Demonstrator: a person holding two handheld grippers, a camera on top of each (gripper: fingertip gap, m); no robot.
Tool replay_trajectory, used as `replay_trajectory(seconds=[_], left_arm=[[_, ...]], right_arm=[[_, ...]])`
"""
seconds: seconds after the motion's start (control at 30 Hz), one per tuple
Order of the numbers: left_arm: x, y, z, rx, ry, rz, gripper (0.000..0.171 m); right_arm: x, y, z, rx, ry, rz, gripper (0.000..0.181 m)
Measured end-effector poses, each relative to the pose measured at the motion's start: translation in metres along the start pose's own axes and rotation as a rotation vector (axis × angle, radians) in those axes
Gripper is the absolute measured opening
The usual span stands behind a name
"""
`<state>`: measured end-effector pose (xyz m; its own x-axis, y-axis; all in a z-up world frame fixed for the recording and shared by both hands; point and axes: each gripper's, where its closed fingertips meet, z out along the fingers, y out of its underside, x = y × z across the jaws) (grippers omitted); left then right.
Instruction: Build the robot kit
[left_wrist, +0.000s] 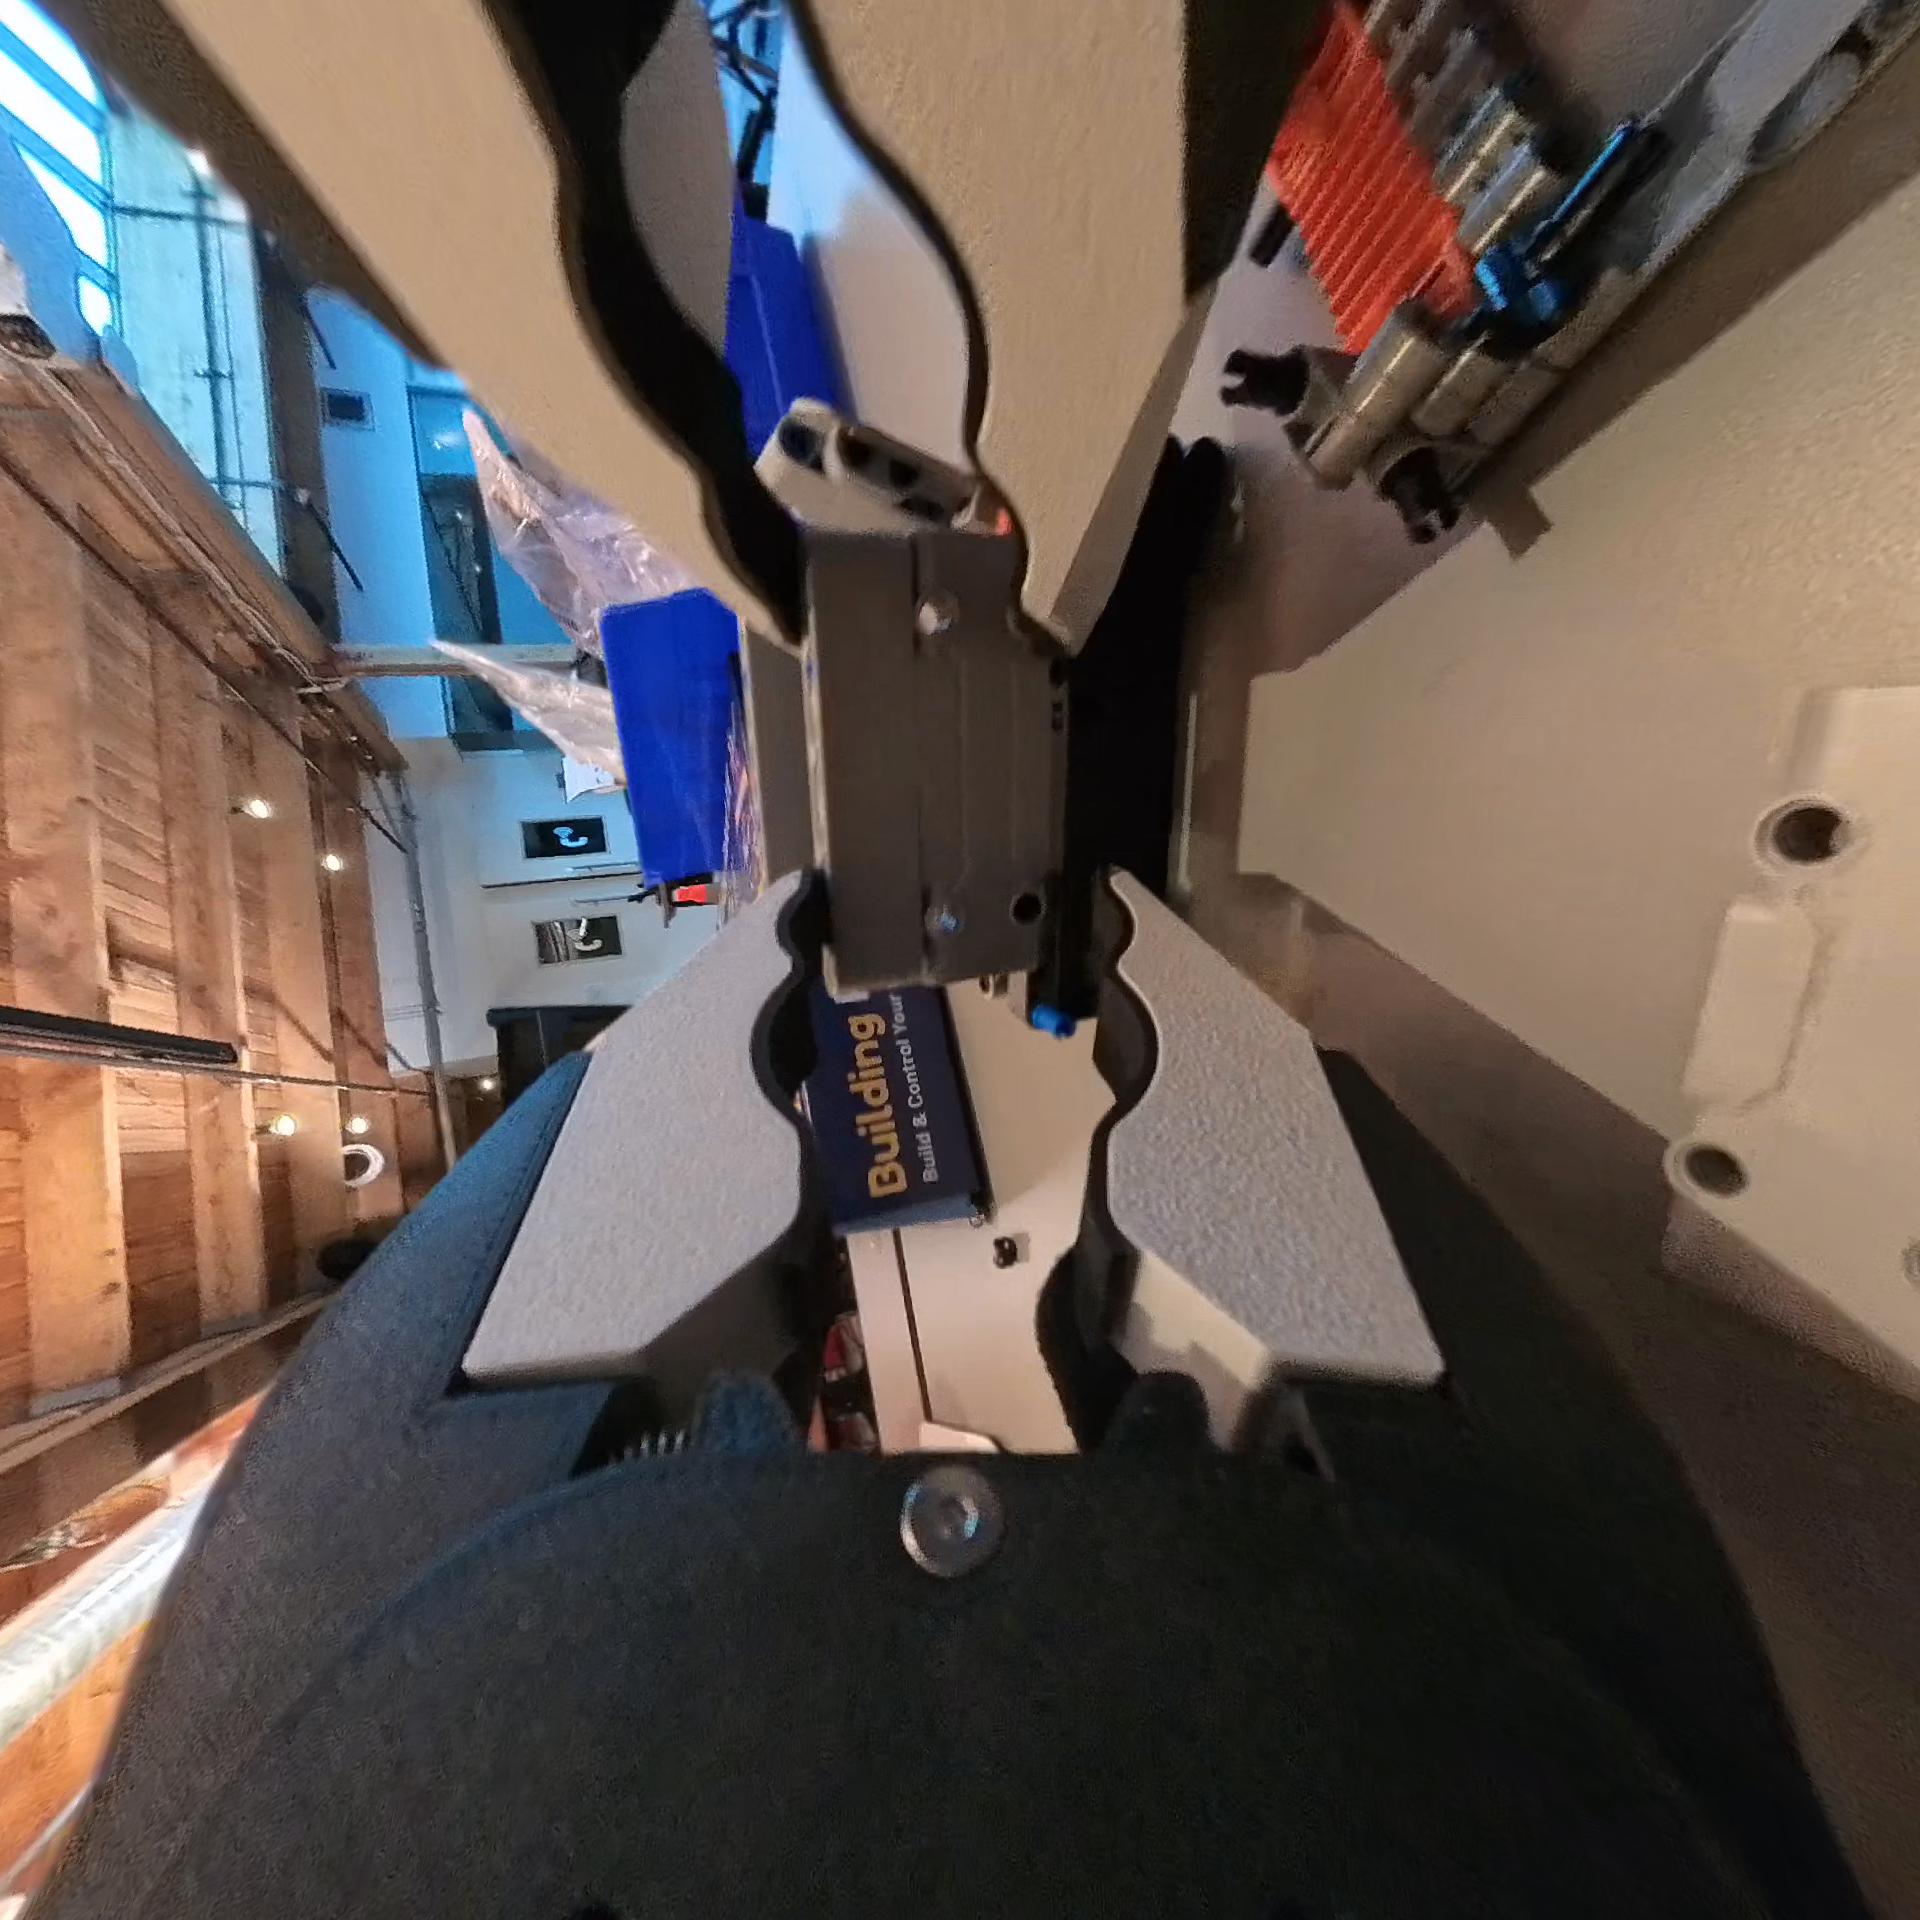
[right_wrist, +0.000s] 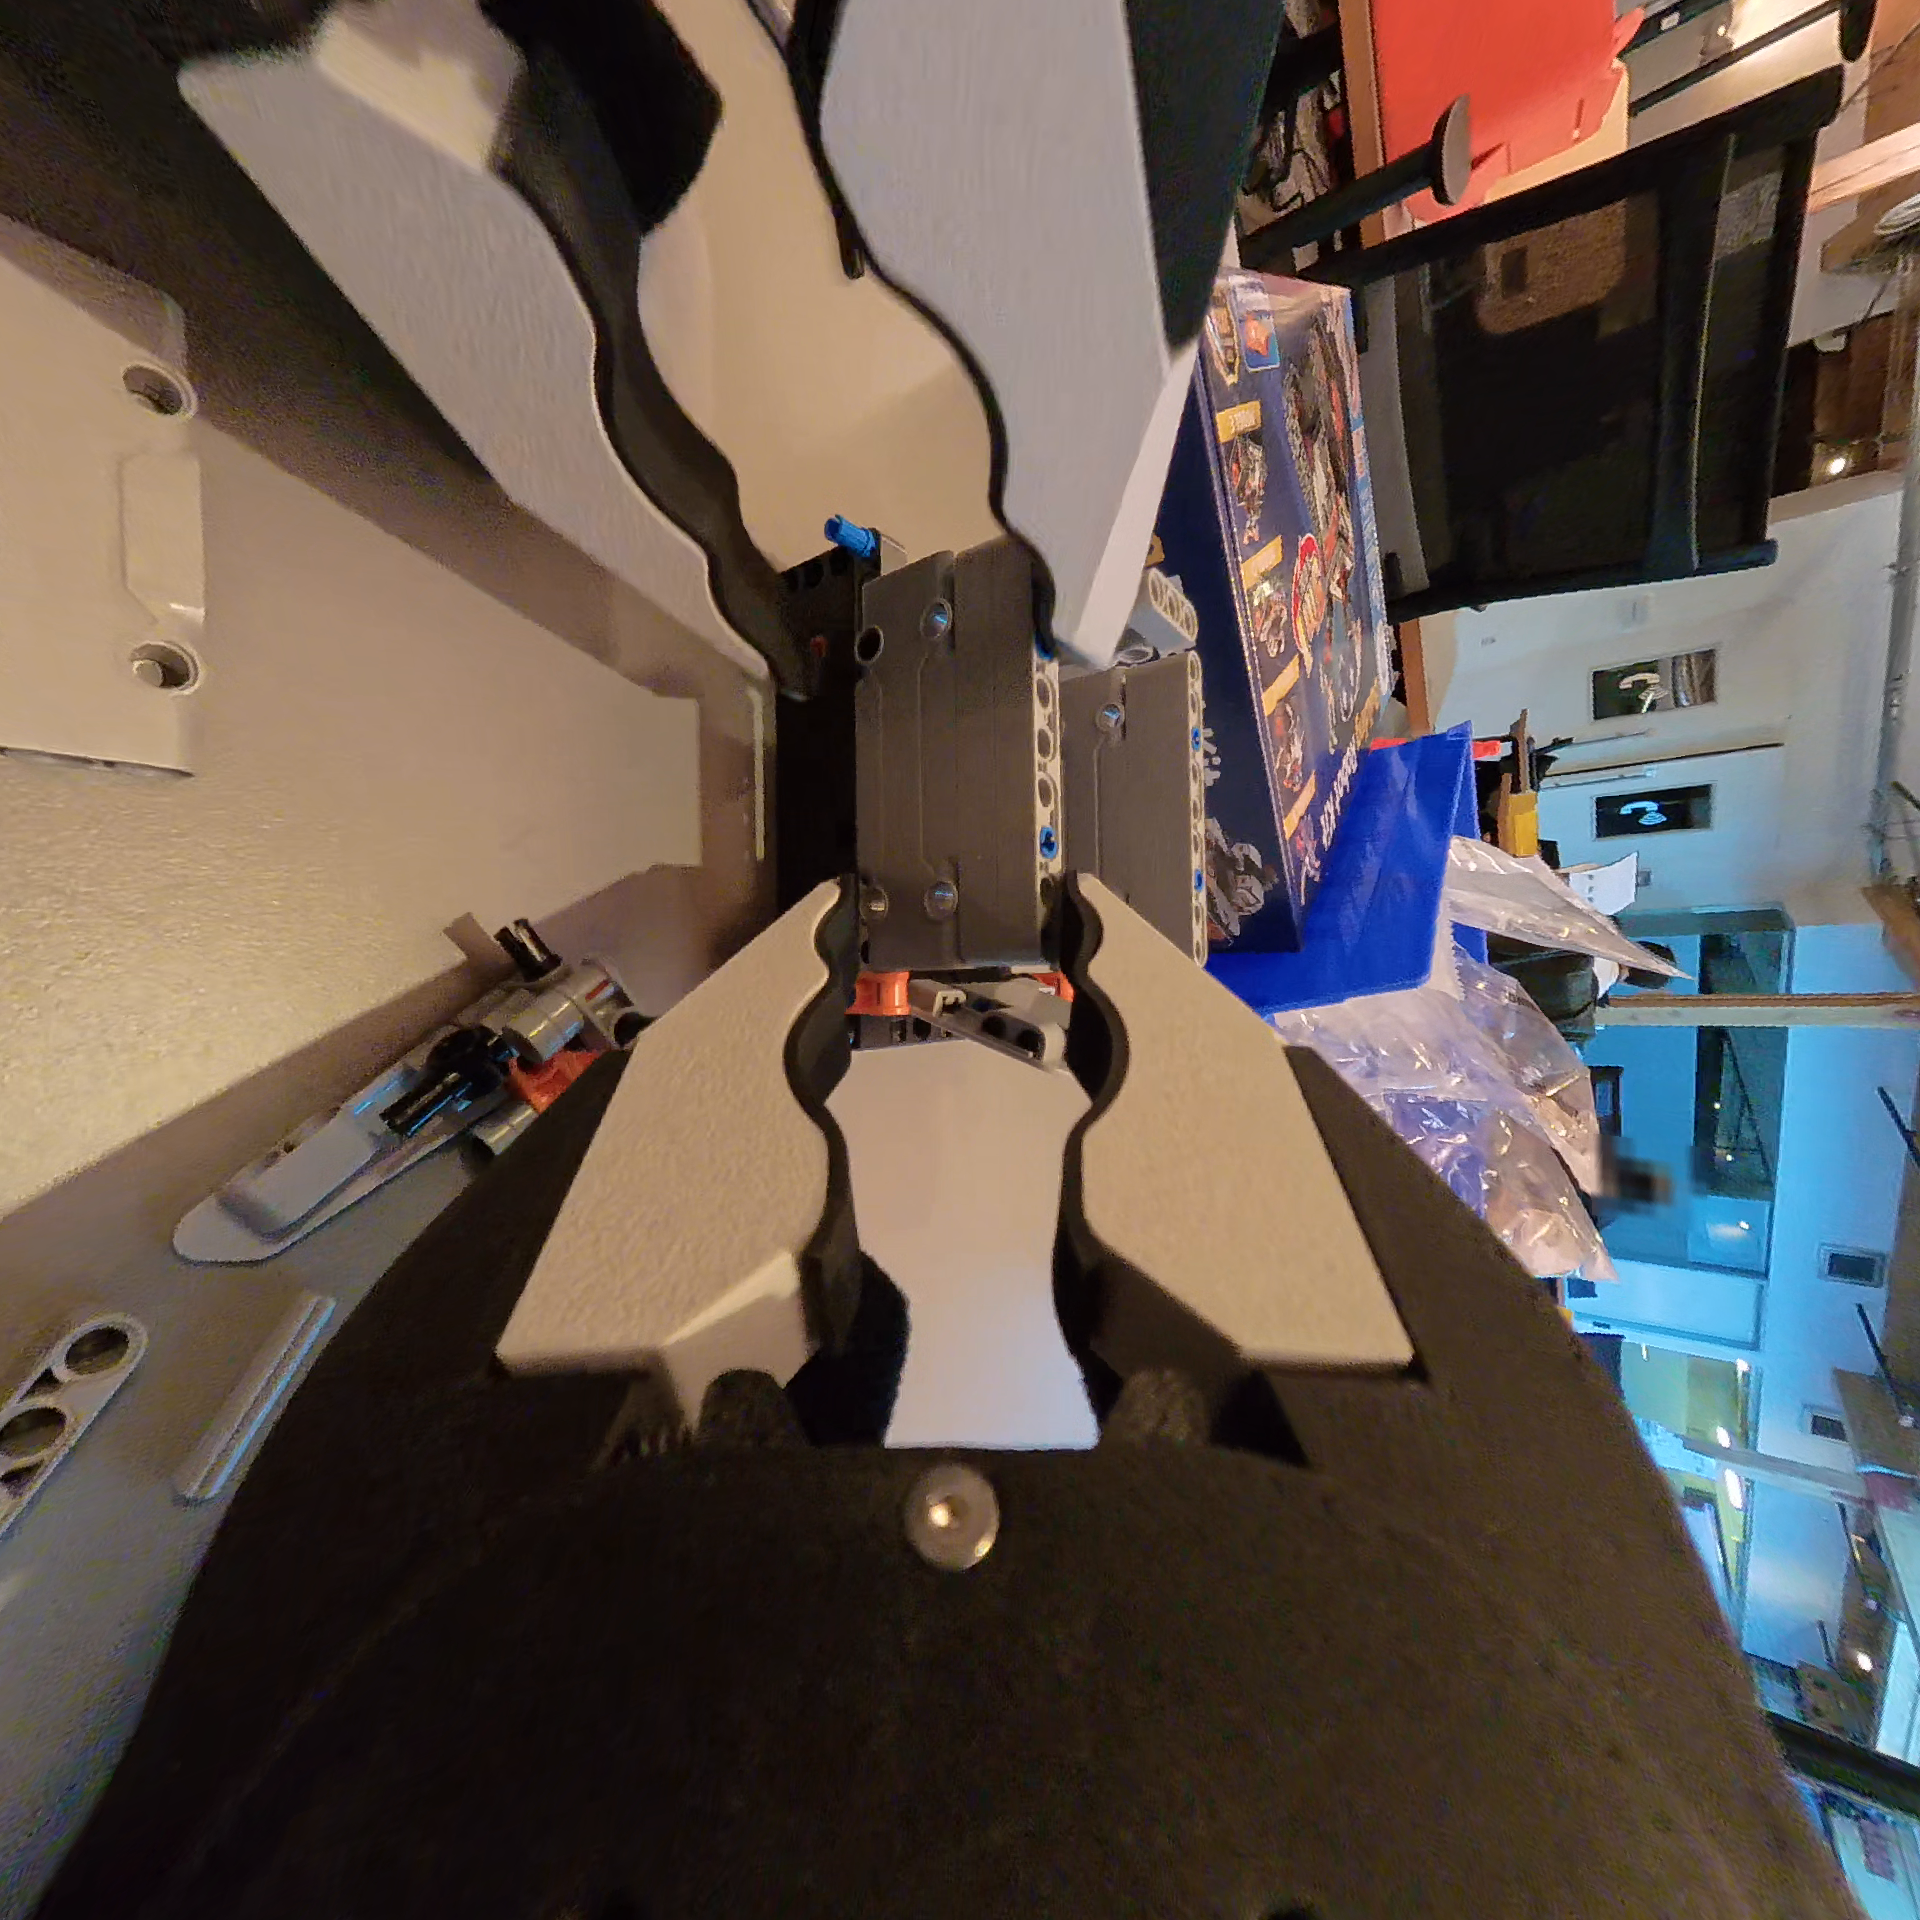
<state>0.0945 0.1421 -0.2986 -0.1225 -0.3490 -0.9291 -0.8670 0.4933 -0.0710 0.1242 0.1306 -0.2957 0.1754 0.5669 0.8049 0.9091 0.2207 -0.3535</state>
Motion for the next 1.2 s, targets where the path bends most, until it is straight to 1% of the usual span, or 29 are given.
replay_trajectory(seconds=[0.1, 0.27, 0.3, 0.33, 0.4, 0.53, 0.6, 0.67, 0.7, 0.77, 0.83, 0.93, 1.07, 1.2], left_arm=[[0.001, -0.002, 0.008, -0.015, -0.019, 0.022, 0.057], [-0.005, 0.001, 0.015, -0.045, -0.035, 0.021, 0.050], [-0.006, 0.001, 0.017, -0.051, -0.035, 0.017, 0.047], [-0.009, 0.001, 0.017, -0.056, -0.038, 0.011, 0.040], [-0.011, 0.001, 0.021, -0.065, -0.035, 0.022, 0.039], [-0.012, 0.000, 0.027, -0.062, -0.021, -0.006, 0.041], [-0.011, 0.000, 0.027, -0.067, 0.005, -0.022, 0.044], [-0.011, 0.002, 0.025, -0.077, 0.028, -0.042, 0.042], [-0.010, 0.003, 0.024, -0.084, 0.046, -0.061, 0.044], [-0.009, 0.006, 0.021, -0.089, 0.071, -0.084, 0.044], [-0.006, 0.005, 0.018, -0.080, 0.110, -0.110, 0.045], [-0.007, 0.004, 0.014, -0.083, 0.135, -0.124, 0.038], [-0.005, -0.001, 0.009, -0.097, 0.180, -0.151, 0.037], [-0.003, -0.001, 0.005, -0.093, 0.247, -0.239, 0.038]], right_arm=[[0.000, 0.000, 0.001, 0.005, 0.000, 0.007, 0.036], [0.001, -0.001, 0.002, 0.023, -0.017, 0.019, 0.034], [0.001, -0.002, 0.002, 0.029, -0.020, 0.024, 0.033], [0.001, -0.003, 0.002, 0.042, -0.030, 0.042, 0.028], [0.003, -0.003, 0.002, 0.054, -0.048, 0.066, 0.023], [0.005, -0.001, 0.002, 0.058, -0.050, 0.085, 0.025], [0.007, -0.002, 0.000, 0.069, -0.042, 0.099, 0.030], [0.010, -0.003, -0.002, 0.086, -0.037, 0.117, 0.030], [0.010, -0.003, -0.003, 0.088, -0.039, 0.122, 0.029], [0.007, -0.001, -0.002, 0.084, -0.052, 0.122, 0.022], [0.008, -0.001, -0.002, 0.091, -0.061, 0.144, 0.021], [0.009, 0.003, -0.003, 0.098, -0.082, 0.196, 0.021], [0.011, 0.007, -0.003, 0.105, -0.104, 0.252, 0.021], [0.017, 0.005, -0.006, 0.139, -0.113, 0.309, 0.020]])
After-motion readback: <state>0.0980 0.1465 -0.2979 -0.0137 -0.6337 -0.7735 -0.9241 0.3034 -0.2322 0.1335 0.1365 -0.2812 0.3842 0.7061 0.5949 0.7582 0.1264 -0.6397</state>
